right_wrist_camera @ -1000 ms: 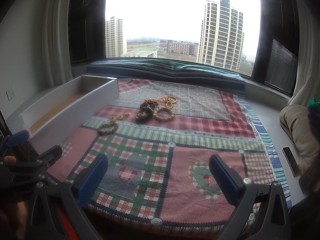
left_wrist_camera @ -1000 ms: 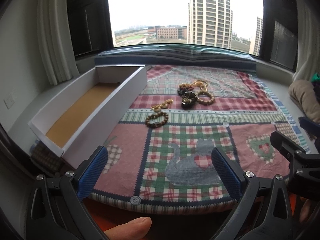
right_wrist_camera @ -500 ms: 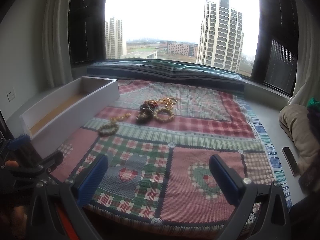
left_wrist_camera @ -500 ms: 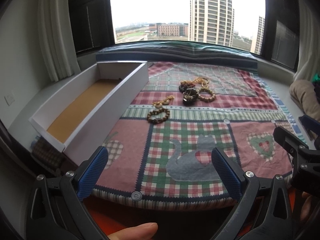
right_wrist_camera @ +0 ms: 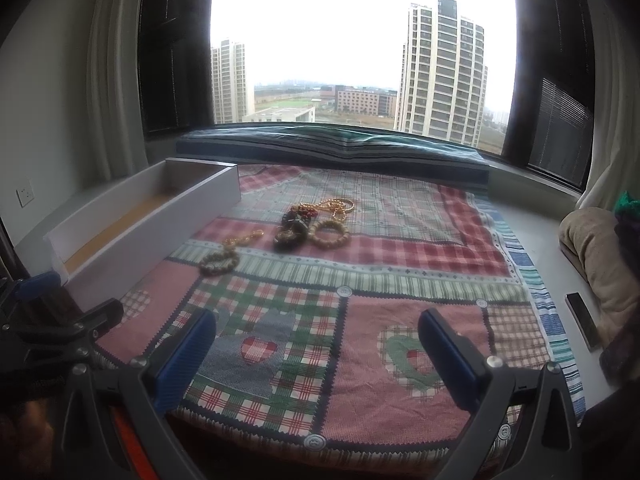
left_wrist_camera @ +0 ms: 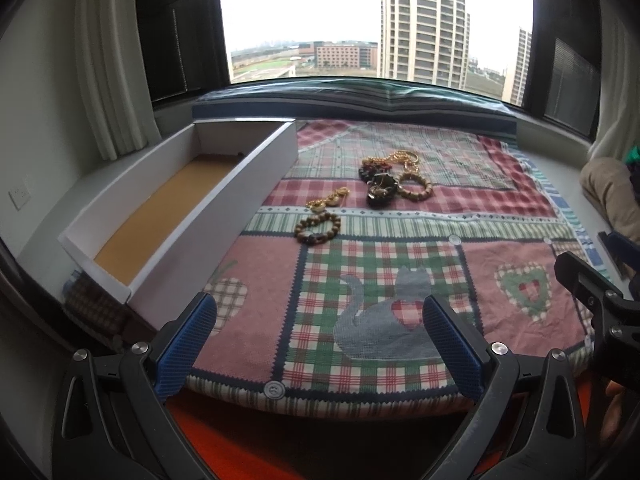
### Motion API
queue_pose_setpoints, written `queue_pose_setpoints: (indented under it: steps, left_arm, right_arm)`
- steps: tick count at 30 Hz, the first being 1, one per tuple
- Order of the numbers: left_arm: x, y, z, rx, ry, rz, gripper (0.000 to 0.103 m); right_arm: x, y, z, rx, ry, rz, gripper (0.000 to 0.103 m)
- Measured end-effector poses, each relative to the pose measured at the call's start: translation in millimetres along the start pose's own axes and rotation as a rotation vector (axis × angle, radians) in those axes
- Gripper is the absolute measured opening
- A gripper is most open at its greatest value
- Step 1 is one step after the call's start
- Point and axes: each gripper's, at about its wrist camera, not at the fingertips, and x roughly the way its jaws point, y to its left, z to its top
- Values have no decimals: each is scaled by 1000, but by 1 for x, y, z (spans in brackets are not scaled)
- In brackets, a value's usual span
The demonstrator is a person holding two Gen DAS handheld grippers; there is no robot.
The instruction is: Organize jewelry
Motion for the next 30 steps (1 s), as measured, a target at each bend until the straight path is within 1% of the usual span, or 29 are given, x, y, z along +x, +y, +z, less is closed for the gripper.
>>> queue_pose_setpoints:
  steps: [7, 11, 15, 24, 30]
  left_arm:
    - [13, -3, 8, 0, 9, -13, 103]
    - [22, -1, 9, 1, 25, 0, 103]
    - [28, 3, 7, -12, 46, -9, 103]
    - [32, 4, 8, -22, 54, -22, 103]
    - [31, 5, 5, -21, 57, -24, 103]
  right_arm:
    - [18, -4, 8, 9, 21, -3, 103]
    - [25, -3, 10, -8, 28, -1, 103]
    - [30, -4, 11, 0, 33, 5, 103]
    - [39, -7, 6, 18, 59, 10, 103]
    - [38, -5, 4, 10, 51, 15, 103]
